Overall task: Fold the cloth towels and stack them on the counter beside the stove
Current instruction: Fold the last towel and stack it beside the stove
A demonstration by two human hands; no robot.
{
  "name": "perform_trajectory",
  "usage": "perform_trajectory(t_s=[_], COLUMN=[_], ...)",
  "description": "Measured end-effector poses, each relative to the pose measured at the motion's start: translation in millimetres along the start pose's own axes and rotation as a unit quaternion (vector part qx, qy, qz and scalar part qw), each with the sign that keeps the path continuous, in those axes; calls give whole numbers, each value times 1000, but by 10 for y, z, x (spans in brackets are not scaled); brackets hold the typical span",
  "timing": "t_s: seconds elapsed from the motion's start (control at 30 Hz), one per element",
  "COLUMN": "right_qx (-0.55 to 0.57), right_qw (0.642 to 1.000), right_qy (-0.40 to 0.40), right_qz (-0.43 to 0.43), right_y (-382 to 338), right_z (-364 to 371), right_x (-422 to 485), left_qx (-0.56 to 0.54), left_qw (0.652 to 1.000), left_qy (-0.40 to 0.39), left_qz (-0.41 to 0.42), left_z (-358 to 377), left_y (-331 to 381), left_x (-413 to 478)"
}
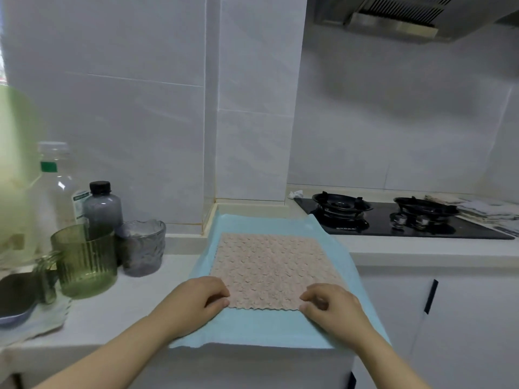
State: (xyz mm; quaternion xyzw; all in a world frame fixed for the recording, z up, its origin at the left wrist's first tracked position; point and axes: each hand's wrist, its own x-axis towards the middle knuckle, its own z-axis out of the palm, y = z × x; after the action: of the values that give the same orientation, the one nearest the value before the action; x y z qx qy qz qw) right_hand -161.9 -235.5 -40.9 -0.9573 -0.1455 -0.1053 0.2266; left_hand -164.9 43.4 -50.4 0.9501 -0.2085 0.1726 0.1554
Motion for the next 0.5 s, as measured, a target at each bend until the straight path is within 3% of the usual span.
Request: perform_trajectory(t_s=[0.23,0.5], right_qx=[20,8], right_qw=[1000,994], right_qy=[5,111], right_qz=[7,-21], right_y=[38,143], right_z=[45,214], right_x=[5,-6], left_qx=[41,60], left_qw=[997,987], left_qy=[64,151], left_qz=[-20,1], left_z=[50,28], left_y=[22,60], left_x=[-24,-94])
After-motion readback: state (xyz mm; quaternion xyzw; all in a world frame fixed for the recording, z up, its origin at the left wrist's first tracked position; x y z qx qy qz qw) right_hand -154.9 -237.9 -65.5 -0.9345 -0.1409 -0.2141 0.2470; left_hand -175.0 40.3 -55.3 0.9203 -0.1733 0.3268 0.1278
